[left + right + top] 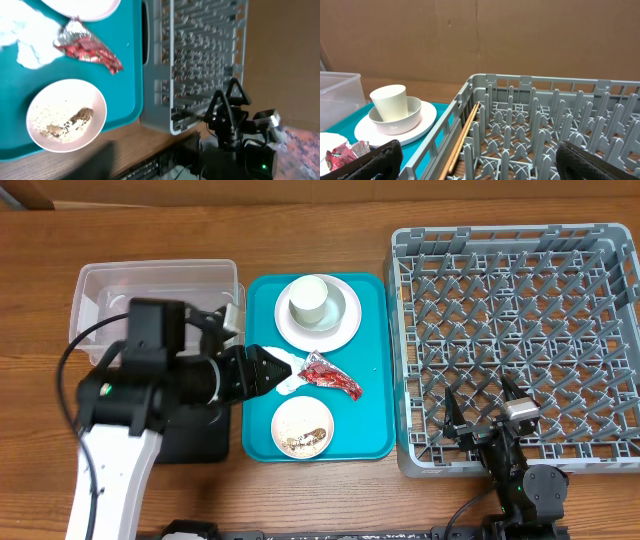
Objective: Sort waste into correct bins and load items into the dishwasher
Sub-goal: 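Reach the left gripper to the small pink bowl of rice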
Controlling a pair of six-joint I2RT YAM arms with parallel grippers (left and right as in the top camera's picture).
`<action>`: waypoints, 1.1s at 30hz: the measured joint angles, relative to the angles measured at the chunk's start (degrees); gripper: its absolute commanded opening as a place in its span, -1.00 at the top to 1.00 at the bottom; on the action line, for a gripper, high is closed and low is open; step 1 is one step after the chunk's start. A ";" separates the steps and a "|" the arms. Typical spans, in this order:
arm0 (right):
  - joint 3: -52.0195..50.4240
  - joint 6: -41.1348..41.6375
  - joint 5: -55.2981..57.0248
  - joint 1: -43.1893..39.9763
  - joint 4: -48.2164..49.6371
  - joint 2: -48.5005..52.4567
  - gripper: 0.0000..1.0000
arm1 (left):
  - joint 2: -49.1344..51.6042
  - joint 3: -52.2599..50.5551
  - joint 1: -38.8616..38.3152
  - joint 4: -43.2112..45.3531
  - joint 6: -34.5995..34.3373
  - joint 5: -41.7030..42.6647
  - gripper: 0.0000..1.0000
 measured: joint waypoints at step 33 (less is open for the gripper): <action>0.00 0.02 0.00 0.00 0.00 0.00 -1.00 | 29.00 0.00 -42.95 6.51 -19.04 -48.13 0.42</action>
